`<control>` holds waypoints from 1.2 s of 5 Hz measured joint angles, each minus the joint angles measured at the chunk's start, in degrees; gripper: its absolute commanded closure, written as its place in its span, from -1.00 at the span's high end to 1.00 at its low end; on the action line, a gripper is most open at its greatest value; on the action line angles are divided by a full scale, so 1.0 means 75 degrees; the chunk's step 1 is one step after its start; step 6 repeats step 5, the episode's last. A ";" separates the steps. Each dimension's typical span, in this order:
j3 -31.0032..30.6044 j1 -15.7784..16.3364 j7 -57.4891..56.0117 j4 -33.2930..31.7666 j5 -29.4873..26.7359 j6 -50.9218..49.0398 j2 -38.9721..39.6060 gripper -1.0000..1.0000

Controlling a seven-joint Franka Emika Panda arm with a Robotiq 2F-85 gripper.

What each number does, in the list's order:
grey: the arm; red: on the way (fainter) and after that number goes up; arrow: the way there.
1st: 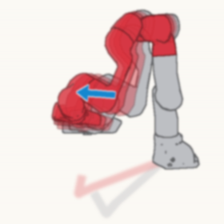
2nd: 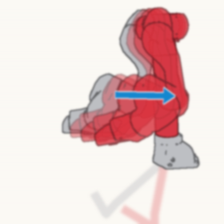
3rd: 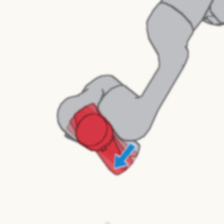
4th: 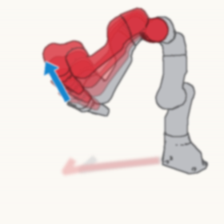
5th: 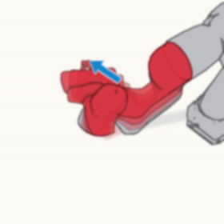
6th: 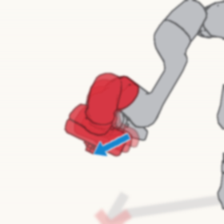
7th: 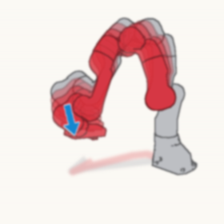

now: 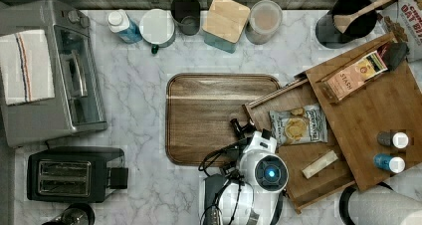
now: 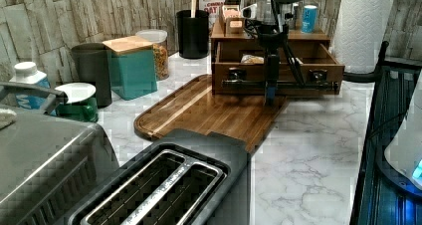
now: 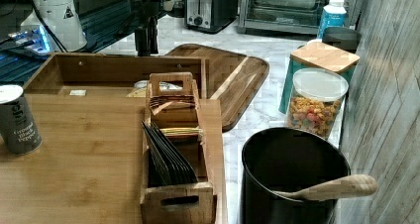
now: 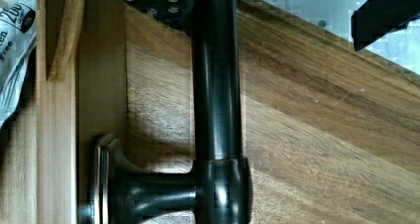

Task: Open the drawer.

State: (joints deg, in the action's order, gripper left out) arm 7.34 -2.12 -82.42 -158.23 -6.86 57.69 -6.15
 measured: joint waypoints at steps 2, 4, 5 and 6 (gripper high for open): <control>-0.0053 -0.0063 0.0134 -0.0075 -0.0384 0.0321 -0.0004 1.00; -0.0055 -0.0063 0.0149 -0.0075 -0.0391 0.0298 -0.0014 1.00; -0.0050 -0.0040 0.0149 -0.0075 -0.0394 0.0269 -0.0010 1.00; -0.0050 -0.0040 0.0149 -0.0075 -0.0394 0.0269 -0.0010 1.00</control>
